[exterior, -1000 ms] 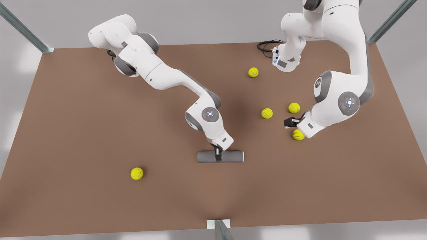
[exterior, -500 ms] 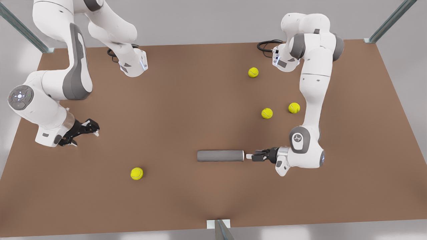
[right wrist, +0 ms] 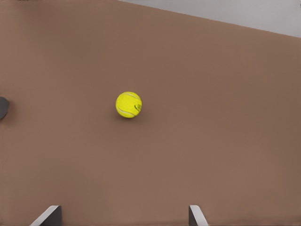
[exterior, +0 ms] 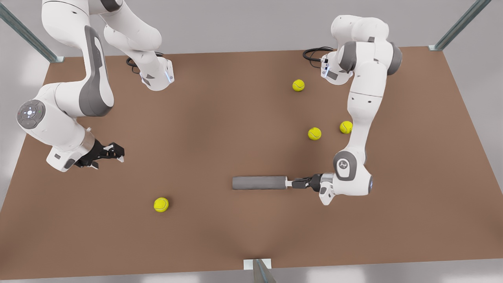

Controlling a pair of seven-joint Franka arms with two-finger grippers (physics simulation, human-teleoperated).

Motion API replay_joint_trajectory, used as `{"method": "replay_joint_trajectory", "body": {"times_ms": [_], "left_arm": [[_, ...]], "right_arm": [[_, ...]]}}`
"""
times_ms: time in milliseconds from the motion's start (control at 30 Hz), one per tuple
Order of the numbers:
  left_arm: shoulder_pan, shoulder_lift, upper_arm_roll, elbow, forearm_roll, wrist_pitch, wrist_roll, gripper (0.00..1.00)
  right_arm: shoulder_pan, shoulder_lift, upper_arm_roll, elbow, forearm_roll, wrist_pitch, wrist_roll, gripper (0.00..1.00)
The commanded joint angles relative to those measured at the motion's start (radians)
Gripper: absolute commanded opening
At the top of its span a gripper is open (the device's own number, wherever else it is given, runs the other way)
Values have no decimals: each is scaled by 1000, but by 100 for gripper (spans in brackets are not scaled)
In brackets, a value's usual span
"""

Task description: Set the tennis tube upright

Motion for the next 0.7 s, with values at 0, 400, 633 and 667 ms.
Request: {"method": "replay_joint_trajectory", "body": {"times_ms": [0,400,633,667], "left_arm": [[-2,9,0,0,-37,35,218,100],[-3,15,-13,-67,-161,35,322,100],[-19,29,-20,-79,-195,49,366,100],[-19,33,-20,-81,-198,49,374,100]], "right_arm": [[1,-1,1,1,3,3,173,100],[-6,0,-1,-1,4,3,167,100],[-9,2,-1,-3,18,3,166,100],[-9,2,-1,-3,18,3,166,100]]}}
